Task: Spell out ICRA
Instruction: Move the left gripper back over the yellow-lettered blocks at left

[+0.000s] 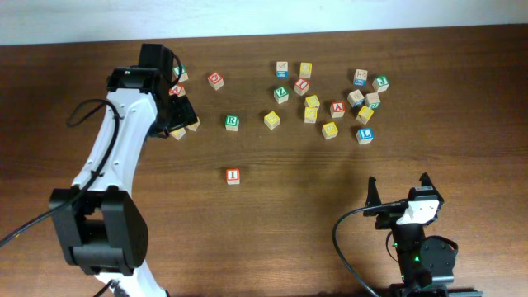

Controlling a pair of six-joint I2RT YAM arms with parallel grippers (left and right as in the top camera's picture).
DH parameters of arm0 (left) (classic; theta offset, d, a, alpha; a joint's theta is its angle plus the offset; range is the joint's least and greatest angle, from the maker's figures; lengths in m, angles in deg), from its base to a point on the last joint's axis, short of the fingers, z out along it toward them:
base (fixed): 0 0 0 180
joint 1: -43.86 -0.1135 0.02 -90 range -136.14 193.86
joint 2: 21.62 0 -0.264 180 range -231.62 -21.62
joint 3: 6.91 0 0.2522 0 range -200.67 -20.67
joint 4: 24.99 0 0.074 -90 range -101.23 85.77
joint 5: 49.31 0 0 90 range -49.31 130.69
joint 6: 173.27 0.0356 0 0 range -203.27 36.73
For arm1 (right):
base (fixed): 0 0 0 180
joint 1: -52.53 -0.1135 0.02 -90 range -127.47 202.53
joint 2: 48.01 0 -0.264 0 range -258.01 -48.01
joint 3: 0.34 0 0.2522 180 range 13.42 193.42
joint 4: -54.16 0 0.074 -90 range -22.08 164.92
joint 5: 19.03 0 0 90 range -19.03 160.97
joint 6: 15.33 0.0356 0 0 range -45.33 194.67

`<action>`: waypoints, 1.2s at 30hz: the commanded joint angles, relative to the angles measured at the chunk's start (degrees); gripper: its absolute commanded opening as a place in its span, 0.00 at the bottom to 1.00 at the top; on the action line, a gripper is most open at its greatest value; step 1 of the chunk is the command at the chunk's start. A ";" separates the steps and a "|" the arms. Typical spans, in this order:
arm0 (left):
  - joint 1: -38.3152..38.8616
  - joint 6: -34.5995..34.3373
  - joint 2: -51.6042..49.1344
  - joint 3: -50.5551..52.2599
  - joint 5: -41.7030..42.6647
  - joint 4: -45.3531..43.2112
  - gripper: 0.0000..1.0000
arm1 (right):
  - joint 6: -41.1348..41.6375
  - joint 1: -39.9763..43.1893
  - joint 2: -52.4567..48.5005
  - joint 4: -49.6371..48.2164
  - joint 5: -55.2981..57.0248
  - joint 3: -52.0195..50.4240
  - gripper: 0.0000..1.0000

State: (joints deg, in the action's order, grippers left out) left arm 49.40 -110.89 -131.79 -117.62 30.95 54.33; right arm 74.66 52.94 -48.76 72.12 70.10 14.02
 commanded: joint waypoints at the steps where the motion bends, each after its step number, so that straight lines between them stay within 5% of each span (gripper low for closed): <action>1: -0.09 0.13 -0.15 -0.63 -0.15 -0.13 0.99 | -0.17 0.37 0.28 0.35 0.50 -0.28 0.98; 25: 0.02 1.81 -5.99 -0.59 1.14 -6.01 0.99 | -0.17 0.37 0.28 0.35 0.50 -0.28 0.98; 34: 0.02 8.39 -6.51 -0.59 1.11 -10.67 0.99 | -0.15 0.37 0.28 0.35 0.50 -0.28 0.98; 36: 0.02 7.52 -6.51 -0.59 1.09 -10.64 0.93 | -0.15 0.37 0.28 0.35 0.50 -0.28 0.98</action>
State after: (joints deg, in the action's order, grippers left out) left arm 49.47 -103.74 -137.56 -117.62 31.85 43.79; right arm 74.64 52.94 -48.76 72.12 70.10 14.02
